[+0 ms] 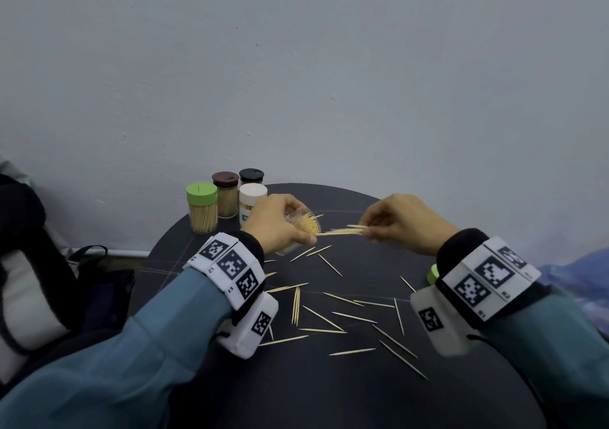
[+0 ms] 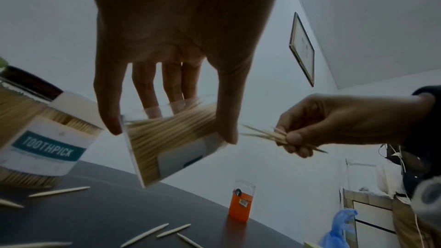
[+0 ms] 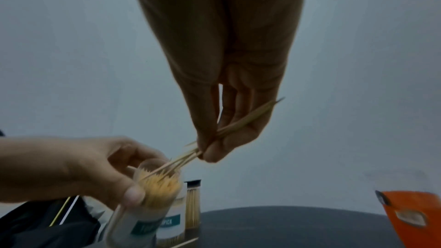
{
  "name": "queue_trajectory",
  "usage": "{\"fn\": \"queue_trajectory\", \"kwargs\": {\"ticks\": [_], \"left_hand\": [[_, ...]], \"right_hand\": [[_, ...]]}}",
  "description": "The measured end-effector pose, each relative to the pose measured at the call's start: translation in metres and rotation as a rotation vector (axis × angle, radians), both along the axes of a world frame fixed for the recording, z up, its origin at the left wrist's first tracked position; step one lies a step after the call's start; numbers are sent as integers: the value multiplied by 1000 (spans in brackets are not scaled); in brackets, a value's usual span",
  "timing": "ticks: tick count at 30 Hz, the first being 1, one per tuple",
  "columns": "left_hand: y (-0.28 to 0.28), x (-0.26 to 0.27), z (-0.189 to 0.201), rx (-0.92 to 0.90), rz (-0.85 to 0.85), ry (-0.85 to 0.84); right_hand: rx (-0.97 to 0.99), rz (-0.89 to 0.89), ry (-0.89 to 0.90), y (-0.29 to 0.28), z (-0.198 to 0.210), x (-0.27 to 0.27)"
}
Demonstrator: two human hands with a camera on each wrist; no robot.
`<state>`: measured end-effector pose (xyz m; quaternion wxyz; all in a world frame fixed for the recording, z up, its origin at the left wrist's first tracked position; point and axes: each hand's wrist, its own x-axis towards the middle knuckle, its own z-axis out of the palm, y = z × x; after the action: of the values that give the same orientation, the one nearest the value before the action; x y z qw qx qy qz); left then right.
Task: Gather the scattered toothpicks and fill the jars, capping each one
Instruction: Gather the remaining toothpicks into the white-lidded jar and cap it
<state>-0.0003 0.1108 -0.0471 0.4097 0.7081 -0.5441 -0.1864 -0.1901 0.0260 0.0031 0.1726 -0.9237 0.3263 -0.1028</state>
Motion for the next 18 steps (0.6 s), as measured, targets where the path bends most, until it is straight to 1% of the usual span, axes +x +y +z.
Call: {"fn": "queue_trajectory", "kwargs": {"ticks": [4,9,11,13,18], "left_hand": [[0,0,-2,15,-22,6],[-2,-4,-4,26,-57,-5],[-3,-5,-6,25,-77,-7],[-3,-6,-7,25,-97,-10],[-5,-6,-8,30,-119,-14]], "right_hand": [[-89,-12,34,-1,15,8],[-180,-5,93,-2,18,30],[-168,33,128,2,18,39],[-115,77,162,5,18,48],[-43,122,247,5,17,58]]}}
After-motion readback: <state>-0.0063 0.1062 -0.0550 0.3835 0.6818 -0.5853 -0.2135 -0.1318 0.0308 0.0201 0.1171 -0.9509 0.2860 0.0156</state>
